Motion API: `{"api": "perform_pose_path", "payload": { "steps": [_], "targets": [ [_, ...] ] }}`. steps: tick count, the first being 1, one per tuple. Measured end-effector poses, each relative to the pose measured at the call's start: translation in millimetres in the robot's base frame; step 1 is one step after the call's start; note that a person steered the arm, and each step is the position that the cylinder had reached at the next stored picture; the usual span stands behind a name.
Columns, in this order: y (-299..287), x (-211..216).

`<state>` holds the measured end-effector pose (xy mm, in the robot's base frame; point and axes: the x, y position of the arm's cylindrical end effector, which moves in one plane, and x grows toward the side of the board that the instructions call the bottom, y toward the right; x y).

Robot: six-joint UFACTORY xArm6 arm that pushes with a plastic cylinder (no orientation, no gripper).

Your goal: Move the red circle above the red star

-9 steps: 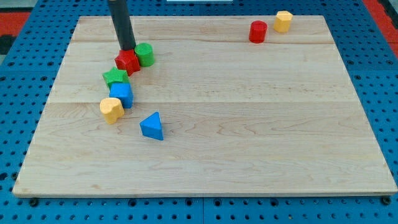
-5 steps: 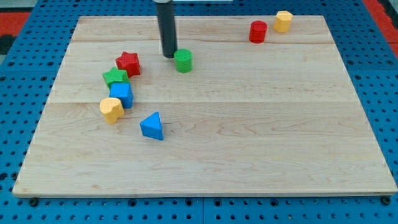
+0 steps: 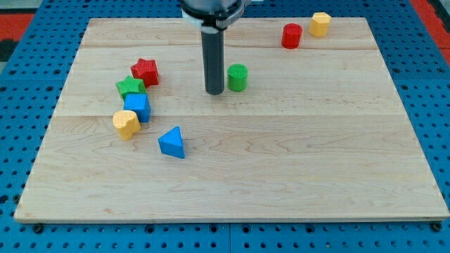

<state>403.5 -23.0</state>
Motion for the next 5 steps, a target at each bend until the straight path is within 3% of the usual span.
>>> {"api": "perform_pose_path", "payload": {
  "steps": [4, 5],
  "targets": [
    [82, -78],
    [50, -34]
  ]
}}
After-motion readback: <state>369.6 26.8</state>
